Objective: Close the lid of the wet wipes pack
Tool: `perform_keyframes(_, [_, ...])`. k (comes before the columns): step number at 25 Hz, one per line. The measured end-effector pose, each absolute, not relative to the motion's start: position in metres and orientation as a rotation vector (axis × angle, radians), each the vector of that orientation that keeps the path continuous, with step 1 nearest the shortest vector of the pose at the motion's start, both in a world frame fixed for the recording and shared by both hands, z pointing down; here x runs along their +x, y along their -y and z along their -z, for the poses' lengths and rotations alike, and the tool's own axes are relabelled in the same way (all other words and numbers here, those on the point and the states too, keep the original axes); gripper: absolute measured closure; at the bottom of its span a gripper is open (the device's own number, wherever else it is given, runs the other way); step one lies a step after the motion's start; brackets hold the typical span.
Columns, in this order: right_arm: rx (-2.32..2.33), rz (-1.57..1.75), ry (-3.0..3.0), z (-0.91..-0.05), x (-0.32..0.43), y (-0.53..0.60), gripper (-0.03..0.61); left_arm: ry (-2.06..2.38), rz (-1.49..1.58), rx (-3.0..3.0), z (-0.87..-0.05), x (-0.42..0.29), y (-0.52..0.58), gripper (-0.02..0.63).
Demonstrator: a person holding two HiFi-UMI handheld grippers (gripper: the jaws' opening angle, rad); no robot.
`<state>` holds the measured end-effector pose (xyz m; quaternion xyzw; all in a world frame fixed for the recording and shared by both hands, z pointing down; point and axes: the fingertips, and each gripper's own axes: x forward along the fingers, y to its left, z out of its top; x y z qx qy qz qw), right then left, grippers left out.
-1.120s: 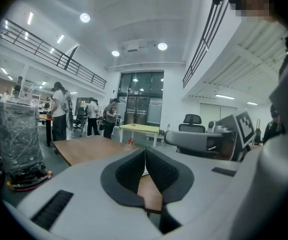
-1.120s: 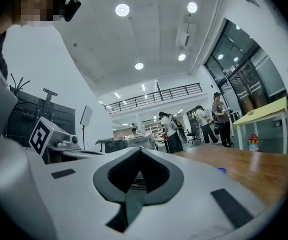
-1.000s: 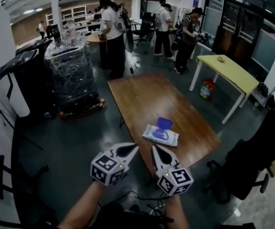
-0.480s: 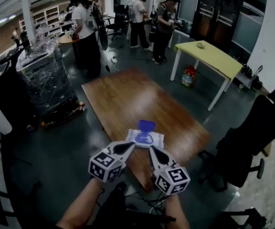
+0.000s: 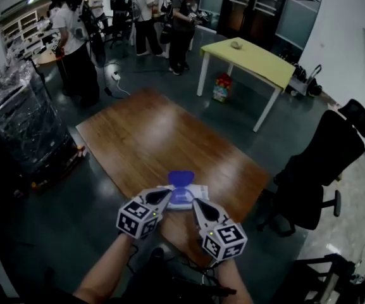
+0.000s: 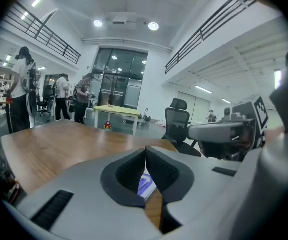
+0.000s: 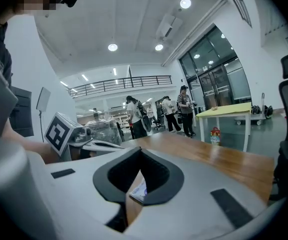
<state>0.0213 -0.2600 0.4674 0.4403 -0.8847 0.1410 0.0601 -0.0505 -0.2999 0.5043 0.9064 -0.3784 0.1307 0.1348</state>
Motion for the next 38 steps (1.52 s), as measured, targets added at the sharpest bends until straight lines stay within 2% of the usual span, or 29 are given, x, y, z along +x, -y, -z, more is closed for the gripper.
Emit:
perform_keyframes(13, [1.467,-0.482,2.477,-0.497,-0.002,0.307,0.574,0.899,-0.467,2.622,-0.554,-0.06,0.369,0.607])
perform_keyframes(17, [1.468,-0.477,2.474,-0.497,-0.002,0.313,0.574,0.905,-0.521,2.608,-0.574,-0.057,0.392,0.521])
perform_keyframes(24, [1.44,-0.499,2.476,-0.499,0.01,0.31,0.574,0.863,-0.659,2.549,-0.616,-0.046,0.413,0.431])
perform_keyframes(38, [1.353,-0.521,2.484,-0.523,0.037,0.316,0.574,0.783,-0.673,2.531,-0.616,-0.026,0.398,0.416])
